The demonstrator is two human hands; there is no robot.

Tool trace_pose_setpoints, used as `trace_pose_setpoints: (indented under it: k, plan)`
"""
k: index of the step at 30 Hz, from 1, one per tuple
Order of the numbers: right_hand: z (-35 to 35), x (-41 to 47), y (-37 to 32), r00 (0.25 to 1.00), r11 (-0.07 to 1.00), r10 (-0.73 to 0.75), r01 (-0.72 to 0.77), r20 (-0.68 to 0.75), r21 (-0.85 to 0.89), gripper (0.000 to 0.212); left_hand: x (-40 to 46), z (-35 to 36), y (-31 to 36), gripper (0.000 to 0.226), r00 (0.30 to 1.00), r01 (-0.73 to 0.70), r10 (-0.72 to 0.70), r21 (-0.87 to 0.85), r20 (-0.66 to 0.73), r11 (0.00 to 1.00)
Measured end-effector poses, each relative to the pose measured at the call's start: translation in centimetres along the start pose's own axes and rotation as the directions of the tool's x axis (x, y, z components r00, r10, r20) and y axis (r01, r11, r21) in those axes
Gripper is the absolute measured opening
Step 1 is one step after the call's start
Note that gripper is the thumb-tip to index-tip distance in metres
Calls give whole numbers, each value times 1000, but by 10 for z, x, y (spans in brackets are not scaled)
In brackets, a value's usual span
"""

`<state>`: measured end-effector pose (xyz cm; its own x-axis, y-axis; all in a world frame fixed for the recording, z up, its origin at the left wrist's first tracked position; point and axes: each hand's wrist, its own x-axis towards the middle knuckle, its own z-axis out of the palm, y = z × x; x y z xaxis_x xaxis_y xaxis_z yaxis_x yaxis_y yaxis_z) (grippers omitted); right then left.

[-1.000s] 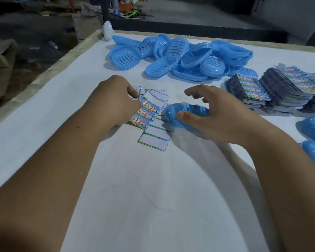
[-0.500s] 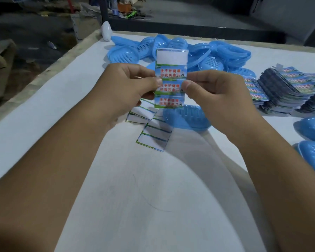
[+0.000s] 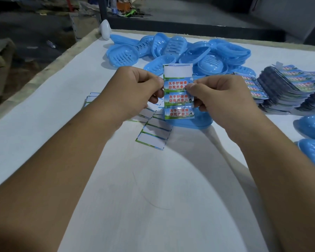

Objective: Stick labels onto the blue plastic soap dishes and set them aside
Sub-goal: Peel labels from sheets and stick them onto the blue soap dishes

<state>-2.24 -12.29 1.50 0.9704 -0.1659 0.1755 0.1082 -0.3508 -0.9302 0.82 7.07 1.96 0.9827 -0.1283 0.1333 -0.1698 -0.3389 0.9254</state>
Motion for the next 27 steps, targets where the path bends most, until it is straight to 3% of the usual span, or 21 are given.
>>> trace_pose_setpoints:
  k: [5,8,12,19,27]
  plan:
    - [0,1,0,1000,1000,16,-16,-4,-6,21,0,1,0,19,999,-38,37,31,12,999]
    - [1,1,1,999,1000,27,-27,-29,9,7,-2,2,2,17,997,-67,66,26,36,997]
    - [2,1,4,990,988,-72,54,-123,-147,23,-3,4,3,20,991,-117,115,19,65,993]
    - [9,-9,-4,975,967,-221,219,-1,-132,18,-6,9,4,22,976,-212,209,44,60,976]
    - [9,-11,-6,980,973,-200,201,19,-114,19,-6,11,3,23,973,-231,227,115,49,966]
